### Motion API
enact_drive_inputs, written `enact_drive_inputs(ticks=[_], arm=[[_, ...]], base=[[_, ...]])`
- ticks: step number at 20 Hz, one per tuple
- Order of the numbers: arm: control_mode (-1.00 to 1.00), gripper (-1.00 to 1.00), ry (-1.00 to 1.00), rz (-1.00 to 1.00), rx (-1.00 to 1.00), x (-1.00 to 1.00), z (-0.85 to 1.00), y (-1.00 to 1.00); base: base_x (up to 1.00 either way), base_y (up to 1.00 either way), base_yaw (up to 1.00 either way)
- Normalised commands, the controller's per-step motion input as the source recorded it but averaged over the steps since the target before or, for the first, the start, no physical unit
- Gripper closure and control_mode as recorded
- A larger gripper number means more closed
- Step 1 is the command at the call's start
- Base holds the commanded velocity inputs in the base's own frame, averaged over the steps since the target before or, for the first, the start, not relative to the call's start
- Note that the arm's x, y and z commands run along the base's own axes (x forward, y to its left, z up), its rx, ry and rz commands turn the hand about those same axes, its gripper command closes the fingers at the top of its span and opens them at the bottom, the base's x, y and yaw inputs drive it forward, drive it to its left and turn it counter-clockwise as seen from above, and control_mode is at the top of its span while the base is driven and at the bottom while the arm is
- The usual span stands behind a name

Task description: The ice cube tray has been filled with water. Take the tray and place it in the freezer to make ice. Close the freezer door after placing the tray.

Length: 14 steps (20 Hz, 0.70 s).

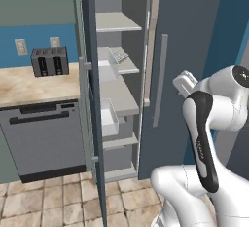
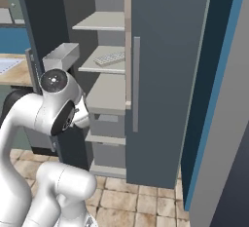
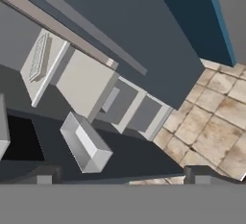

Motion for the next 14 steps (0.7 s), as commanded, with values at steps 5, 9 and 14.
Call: enact_drive_inputs(ticks=[5,9,14], arm=[[-1.0,-1.0,0.02,0.01,-0.05,-0.05,0.0,0.25],[-1.0,-1.0,0.0,0.1,-0.16,-0.26,0.0,0.36],[-1.0,-1.0,0.0,0.26,-0.21,-0.37,0.0,0.33]], base=[[0.0,0.0,0.0],[0.0,0.0,0.0],[0.0,0.0,0.0]])
